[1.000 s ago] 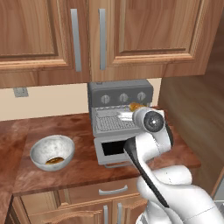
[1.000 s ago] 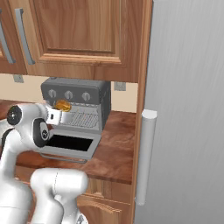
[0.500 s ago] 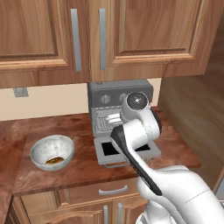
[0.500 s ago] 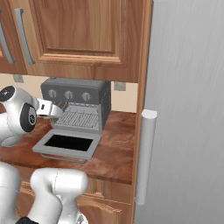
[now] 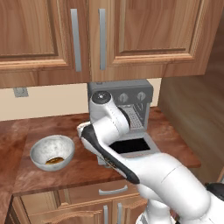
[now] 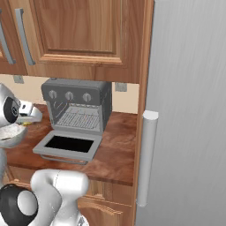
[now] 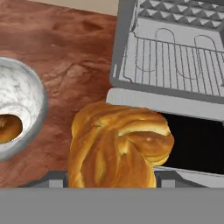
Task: Pick up the heated bread from the toaster oven and place it in the bowl. Then move the bread bowl to the dining counter.
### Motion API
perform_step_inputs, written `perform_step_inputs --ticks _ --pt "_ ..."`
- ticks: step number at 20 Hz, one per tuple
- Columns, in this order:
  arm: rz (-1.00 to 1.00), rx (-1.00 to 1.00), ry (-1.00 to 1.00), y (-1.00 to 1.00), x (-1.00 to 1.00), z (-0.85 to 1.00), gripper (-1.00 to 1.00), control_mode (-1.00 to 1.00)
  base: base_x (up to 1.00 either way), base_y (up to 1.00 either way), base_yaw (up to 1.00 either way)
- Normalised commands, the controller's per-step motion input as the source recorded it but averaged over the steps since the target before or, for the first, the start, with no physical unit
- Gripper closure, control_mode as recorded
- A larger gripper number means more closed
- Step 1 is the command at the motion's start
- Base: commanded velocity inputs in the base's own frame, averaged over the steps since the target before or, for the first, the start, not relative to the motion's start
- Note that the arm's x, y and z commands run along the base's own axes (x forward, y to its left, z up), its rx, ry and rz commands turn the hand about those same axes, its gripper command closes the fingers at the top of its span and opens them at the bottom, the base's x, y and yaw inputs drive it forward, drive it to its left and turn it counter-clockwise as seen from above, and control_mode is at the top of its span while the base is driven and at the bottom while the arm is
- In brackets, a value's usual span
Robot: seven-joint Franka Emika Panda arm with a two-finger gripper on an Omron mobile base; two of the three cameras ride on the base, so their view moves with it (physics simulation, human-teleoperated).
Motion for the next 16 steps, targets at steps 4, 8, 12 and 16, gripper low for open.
perform_step_inputs --ticks 4,8,12,16 --pt "0.12 0.00 0.26 0.79 0.03 -0.02 1.00 -1.00 0.00 0.00 0.00" --pt "0.11 0.00 0.13 0.64 0.00 -0.33 1.00 -1.00 0.00 0.00 0.00" --pt "0.08 0.00 0.03 0.69 0.03 -0.54 1.00 -1.00 0.00 0.00 0.00" --pt "0.04 0.00 0.00 0.84 0.23 -0.43 1.00 -1.00 0.00 0.00 0.00"
